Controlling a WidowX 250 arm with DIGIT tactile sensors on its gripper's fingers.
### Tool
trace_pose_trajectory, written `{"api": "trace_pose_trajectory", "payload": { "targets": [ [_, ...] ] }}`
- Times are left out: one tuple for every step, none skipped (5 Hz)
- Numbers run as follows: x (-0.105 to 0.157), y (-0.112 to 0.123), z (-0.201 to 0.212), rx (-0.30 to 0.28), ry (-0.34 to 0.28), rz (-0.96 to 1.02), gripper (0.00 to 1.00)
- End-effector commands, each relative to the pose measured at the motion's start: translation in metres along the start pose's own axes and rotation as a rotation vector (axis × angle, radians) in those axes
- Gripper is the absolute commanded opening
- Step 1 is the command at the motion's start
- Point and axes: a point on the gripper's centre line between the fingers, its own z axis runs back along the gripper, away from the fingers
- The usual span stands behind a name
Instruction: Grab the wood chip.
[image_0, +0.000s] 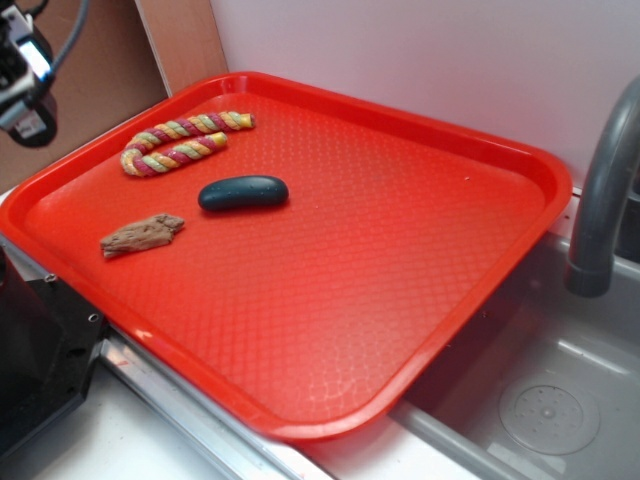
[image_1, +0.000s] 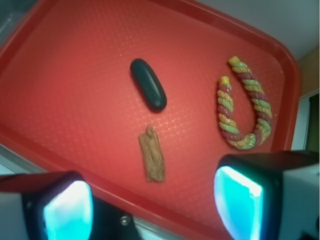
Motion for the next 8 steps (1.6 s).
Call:
{"api": "trace_pose_trajectory", "payload": {
  "targets": [
    [-0.005, 0.000, -0.049, 0.028, 0.060, -0.059, 1.00],
    [-0.008, -0.002, -0.081, 0.038, 0.138, -0.086, 1.00],
    [-0.009, 0.007, -0.104, 0.020, 0.178, -0.077, 1.00],
    [-0.009, 0.007, -0.118, 0.024, 0.212, -0.089, 1.00],
    [-0.011, 0.003, -0.121, 0.019, 0.217, -0.058, 0.00],
    [-0.011, 0.004, -0.123, 0.003, 0.209, -0.059, 0.00],
    [-0.011, 0.004, -0.125, 0.032, 0.221, -0.040, 0.00],
    [-0.011, 0.001, -0.126, 0.030, 0.236, -0.045, 0.00]
  ]
}}
